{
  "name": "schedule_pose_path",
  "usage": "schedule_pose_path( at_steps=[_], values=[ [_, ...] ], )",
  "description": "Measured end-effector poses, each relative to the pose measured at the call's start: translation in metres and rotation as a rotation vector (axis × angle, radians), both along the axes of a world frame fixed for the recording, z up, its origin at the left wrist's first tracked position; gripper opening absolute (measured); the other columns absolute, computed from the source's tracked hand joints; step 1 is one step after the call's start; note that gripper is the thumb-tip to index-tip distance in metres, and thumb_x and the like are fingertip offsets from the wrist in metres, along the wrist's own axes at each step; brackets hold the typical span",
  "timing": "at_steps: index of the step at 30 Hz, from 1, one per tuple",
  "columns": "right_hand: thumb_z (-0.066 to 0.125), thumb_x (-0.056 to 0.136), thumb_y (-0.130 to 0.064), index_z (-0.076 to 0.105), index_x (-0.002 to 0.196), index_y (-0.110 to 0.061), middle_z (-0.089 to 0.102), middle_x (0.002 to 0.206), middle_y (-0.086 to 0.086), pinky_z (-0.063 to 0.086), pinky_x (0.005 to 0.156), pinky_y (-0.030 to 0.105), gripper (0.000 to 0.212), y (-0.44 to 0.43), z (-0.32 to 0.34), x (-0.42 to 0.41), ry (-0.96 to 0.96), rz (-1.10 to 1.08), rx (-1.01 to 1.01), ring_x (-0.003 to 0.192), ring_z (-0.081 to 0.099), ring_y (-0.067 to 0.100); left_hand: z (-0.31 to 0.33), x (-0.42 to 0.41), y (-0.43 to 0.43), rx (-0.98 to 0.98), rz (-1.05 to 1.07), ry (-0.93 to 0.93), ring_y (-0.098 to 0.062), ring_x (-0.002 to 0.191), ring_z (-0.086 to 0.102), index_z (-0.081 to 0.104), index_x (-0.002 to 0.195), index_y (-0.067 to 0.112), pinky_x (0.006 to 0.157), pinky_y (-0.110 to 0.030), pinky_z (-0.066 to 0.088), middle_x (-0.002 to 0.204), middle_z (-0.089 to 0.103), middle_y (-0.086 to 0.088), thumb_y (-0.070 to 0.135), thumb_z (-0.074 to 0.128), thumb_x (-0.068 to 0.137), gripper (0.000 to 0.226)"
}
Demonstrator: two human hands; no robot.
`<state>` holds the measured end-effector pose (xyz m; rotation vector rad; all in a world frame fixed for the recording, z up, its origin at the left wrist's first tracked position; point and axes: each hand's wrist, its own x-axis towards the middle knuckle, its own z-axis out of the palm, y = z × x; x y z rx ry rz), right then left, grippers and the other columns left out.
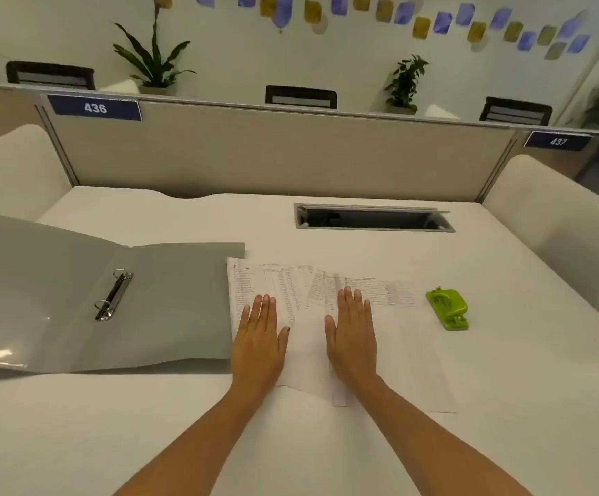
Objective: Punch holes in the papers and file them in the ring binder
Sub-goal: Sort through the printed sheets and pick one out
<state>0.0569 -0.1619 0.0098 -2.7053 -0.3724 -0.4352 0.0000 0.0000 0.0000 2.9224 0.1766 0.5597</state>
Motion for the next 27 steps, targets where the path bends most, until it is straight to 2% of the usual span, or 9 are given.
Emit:
schedule_pose_path(
  at_steps=[3, 7, 10, 14, 16, 18, 21, 24, 27],
  values=[
    [0.011, 0.098, -0.047, 0.03, 0.149, -0.006, 0.027, 0.157, 0.009, -0.012, 0.119, 0.025, 0.068, -0.003, 0.0, -0.005, 0.011, -0.043, 0.003, 0.147, 0.019, 0.023, -0.002, -0.006, -0.009, -0.032, -0.007, 0.067, -0.031, 0.131, 0.046, 0.049, 0.134, -0.003, 0.116, -0.036, 0.006, 0.139, 0.051, -0.017, 0.037, 0.022, 0.098, 0.06],
    [0.006, 0.093, -0.049, 0.022, 0.152, -0.008, 0.019, 0.16, 0.006, -0.013, 0.118, 0.025, 0.073, -0.006, -0.005, -0.011, 0.089, -0.057, -0.002, 0.149, 0.011, 0.02, -0.014, -0.015, -0.023, -0.063, -0.083, 0.102, -0.03, 0.122, 0.056, 0.055, 0.129, -0.002, 0.107, -0.043, 0.033, 0.133, 0.057, -0.016, 0.029, 0.006, 0.102, 0.063],
    [0.004, 0.092, -0.048, 0.019, 0.153, -0.009, 0.015, 0.161, 0.006, -0.009, 0.12, 0.028, 0.074, -0.013, -0.008, -0.014, 0.13, -0.097, 0.003, 0.15, 0.008, 0.02, -0.019, -0.015, -0.033, -0.035, -0.106, 0.044, -0.032, 0.121, 0.056, 0.056, 0.128, -0.002, 0.1, -0.046, 0.039, 0.133, 0.057, -0.017, 0.021, 0.028, 0.097, 0.048],
    [0.039, 0.098, -0.025, 0.045, 0.139, -0.006, 0.033, 0.153, 0.012, 0.02, 0.119, 0.036, 0.046, -0.034, -0.002, -0.016, 0.076, -0.272, 0.183, 0.144, 0.025, 0.026, -0.012, -0.012, -0.046, -0.072, -0.16, -0.053, -0.032, 0.12, 0.058, 0.058, 0.126, -0.002, 0.102, -0.046, 0.04, 0.132, 0.057, -0.019, 0.004, 0.069, 0.077, 0.051],
    [0.053, 0.09, -0.007, 0.054, 0.126, -0.004, 0.038, 0.146, 0.016, 0.04, 0.106, 0.041, 0.036, -0.051, 0.003, -0.017, 0.023, -0.397, 0.265, 0.137, 0.031, 0.03, -0.003, -0.011, -0.053, -0.11, -0.165, -0.096, -0.028, 0.114, 0.063, 0.059, 0.126, -0.002, 0.101, -0.042, 0.04, 0.127, 0.062, -0.017, 0.004, 0.072, 0.074, 0.054],
    [0.058, 0.085, -0.002, 0.056, 0.119, -0.002, 0.036, 0.143, 0.02, 0.045, 0.096, 0.044, 0.034, -0.069, 0.006, -0.017, 0.024, -0.512, 0.285, 0.133, 0.031, 0.034, 0.007, -0.01, -0.062, -0.126, -0.173, -0.147, -0.025, 0.11, 0.065, 0.059, 0.125, -0.001, 0.099, -0.038, 0.04, 0.123, 0.065, -0.014, 0.005, 0.073, 0.074, 0.054],
    [0.063, 0.084, -0.01, 0.052, 0.124, 0.002, 0.033, 0.142, 0.026, 0.04, 0.099, 0.048, 0.043, -0.095, 0.007, -0.017, 0.119, -0.656, 0.248, 0.13, 0.029, 0.04, 0.012, -0.011, -0.073, -0.171, -0.2, -0.124, -0.026, 0.105, 0.068, 0.066, 0.118, 0.004, 0.088, -0.037, 0.052, 0.116, 0.07, -0.01, 0.004, 0.075, 0.072, 0.046],
    [0.068, 0.084, -0.033, 0.045, 0.132, 0.003, 0.035, 0.14, 0.025, 0.036, 0.102, 0.047, 0.065, -0.112, 0.012, -0.02, 0.28, -0.783, 0.166, 0.125, 0.033, 0.041, 0.015, -0.014, -0.079, -0.391, -0.183, 0.008, -0.032, 0.089, 0.07, 0.07, 0.107, 0.011, 0.072, -0.04, 0.06, 0.09, 0.075, -0.006, 0.005, 0.063, 0.083, 0.025],
    [0.069, 0.079, -0.049, 0.044, 0.127, 0.007, 0.04, 0.131, 0.026, 0.039, 0.096, 0.043, 0.078, -0.12, 0.015, -0.025, 0.382, -0.845, 0.096, 0.117, 0.039, 0.04, 0.015, -0.01, -0.085, -0.516, -0.143, 0.038, -0.024, 0.08, 0.065, 0.065, 0.107, 0.01, 0.068, -0.037, 0.057, 0.089, 0.069, -0.007, 0.008, 0.053, 0.089, 0.022]
  ],
)
